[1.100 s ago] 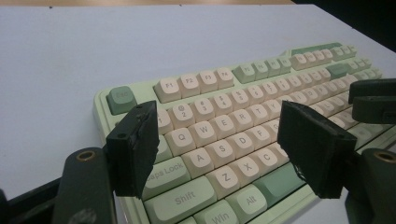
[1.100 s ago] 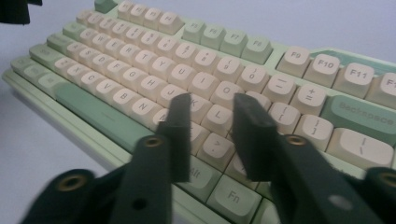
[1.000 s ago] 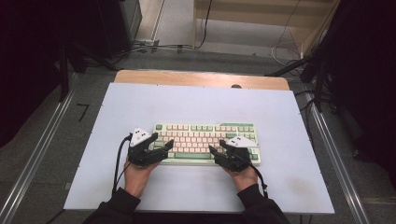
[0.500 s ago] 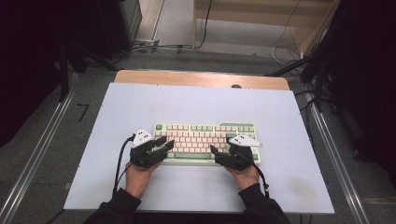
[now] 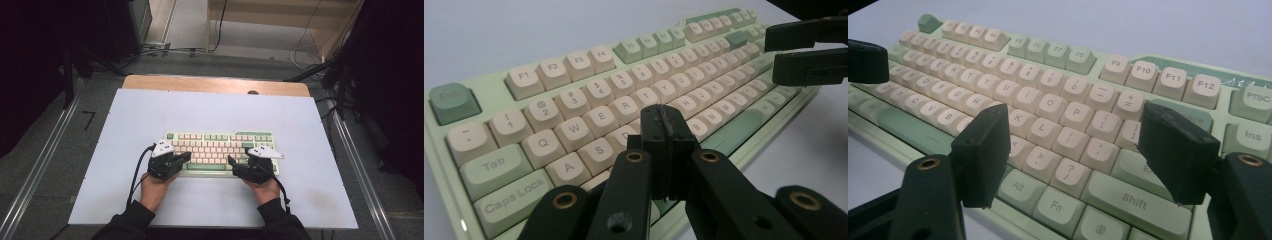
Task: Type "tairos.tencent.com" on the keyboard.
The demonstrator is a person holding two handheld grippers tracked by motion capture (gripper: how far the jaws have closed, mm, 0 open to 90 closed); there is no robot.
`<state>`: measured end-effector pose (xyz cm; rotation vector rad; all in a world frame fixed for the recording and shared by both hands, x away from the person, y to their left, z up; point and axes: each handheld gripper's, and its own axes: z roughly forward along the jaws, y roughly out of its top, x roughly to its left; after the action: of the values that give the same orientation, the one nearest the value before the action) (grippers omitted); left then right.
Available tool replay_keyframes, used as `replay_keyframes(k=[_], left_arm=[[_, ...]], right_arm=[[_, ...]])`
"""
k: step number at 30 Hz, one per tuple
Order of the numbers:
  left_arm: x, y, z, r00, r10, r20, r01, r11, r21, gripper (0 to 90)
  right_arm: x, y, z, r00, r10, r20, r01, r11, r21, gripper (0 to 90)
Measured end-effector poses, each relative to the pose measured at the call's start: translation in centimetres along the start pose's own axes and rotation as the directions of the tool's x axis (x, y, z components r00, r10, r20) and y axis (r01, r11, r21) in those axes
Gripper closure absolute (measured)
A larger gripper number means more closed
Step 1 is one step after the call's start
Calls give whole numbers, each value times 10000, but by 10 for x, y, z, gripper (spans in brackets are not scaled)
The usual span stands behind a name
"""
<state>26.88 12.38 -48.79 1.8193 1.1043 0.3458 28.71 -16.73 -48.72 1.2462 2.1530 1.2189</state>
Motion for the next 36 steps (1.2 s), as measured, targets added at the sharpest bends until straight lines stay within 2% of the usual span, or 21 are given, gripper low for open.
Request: replay_keyframes(k=[9, 15, 29, 36], left_arm=[[-5, 3, 7, 10000, 94, 19, -95, 9999, 119, 900], [-6, 3, 13, 10000, 82, -53, -80, 9989, 466, 900], [-7, 2, 17, 9997, 176, -171, -161, 9962, 858, 900], [-7, 2, 19, 9996, 208, -201, -189, 9957, 908, 900]], right_arm=[[-5, -4, -7, 9997, 134, 219, -134, 9999, -32, 280], [-7, -6, -9, 9993, 215, 321, -214, 9998, -39, 281], [-8, -7, -10, 9991, 245, 357, -245, 9997, -9, 281], [-9, -7, -11, 9990, 229, 371, -230, 9997, 12, 283]])
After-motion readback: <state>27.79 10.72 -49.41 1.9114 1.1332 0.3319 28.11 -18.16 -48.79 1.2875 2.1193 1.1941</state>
